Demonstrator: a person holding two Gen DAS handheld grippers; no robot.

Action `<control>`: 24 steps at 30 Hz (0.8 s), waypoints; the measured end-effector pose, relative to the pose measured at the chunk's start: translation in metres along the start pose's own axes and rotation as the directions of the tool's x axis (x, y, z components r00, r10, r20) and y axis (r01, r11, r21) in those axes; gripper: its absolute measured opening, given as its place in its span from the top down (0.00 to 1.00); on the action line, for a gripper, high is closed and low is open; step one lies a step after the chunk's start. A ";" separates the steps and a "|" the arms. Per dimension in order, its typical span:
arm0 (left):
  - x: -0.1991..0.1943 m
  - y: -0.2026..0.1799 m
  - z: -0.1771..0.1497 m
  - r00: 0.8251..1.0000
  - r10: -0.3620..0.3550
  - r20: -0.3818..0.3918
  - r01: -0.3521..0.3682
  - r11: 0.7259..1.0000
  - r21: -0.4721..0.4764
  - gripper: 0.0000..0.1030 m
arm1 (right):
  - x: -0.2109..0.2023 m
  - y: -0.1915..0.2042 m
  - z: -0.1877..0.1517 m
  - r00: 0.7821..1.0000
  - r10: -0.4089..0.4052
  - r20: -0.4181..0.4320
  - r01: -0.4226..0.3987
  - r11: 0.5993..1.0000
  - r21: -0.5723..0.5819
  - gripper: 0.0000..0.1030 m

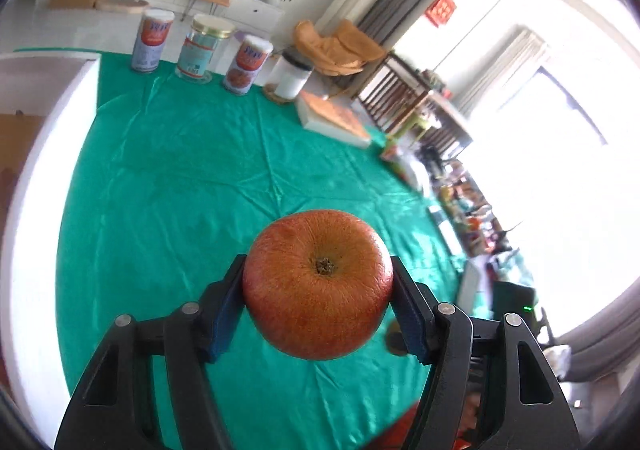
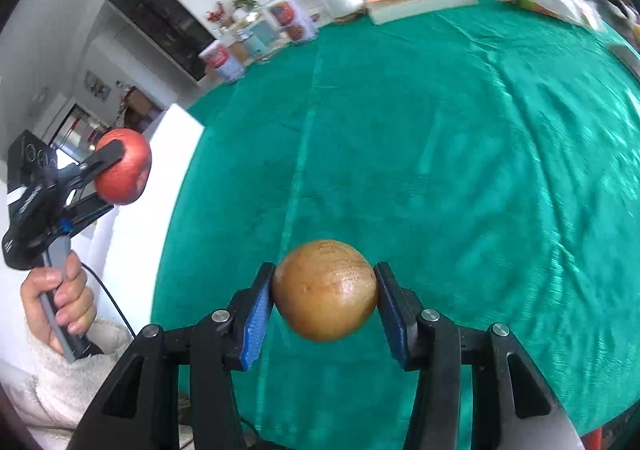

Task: Organize fruits
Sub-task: 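Carry the red apple and brown fruit over the white box and open both grippers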

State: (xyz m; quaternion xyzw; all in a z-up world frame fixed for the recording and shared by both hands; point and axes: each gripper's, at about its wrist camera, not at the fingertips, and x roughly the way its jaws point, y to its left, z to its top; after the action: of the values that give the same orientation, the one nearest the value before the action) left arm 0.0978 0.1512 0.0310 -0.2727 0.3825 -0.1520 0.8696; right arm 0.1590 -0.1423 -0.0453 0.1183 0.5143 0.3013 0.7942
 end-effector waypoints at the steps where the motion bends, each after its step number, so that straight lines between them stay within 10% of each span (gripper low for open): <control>1: -0.030 -0.002 0.000 1.000 -0.010 0.024 0.010 1.000 -0.004 0.33 | 0.004 0.024 0.005 0.999 0.037 -0.006 -0.037 0.999 -0.038 0.52; 5: -0.142 0.006 0.004 0.979 0.115 0.169 -0.124 0.991 0.044 0.33 | 0.030 0.128 0.023 0.985 0.163 -0.064 -0.172 0.966 -0.195 0.52; 9: -0.188 0.059 0.018 0.922 0.338 0.187 -0.346 0.938 0.012 0.33 | 0.071 0.233 0.031 0.967 0.204 -0.150 -0.245 0.902 -0.356 0.52; 15: -0.131 0.210 0.034 0.833 0.551 -0.047 -0.551 0.820 -0.153 0.33 | 0.159 0.346 0.040 0.985 0.046 -0.166 -0.138 0.791 -0.596 0.52; 24: -0.082 0.294 0.017 0.788 0.571 -0.229 -0.613 0.761 -0.214 0.32 | 0.237 0.368 0.042 0.972 -0.156 -0.175 -0.005 0.733 -0.680 0.48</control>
State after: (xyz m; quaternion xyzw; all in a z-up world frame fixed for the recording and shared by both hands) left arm 0.0721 0.4326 -0.0852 -0.2439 0.5307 0.1661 0.7945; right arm 0.1336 0.2963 -0.0201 -0.2334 0.4589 0.4459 0.7322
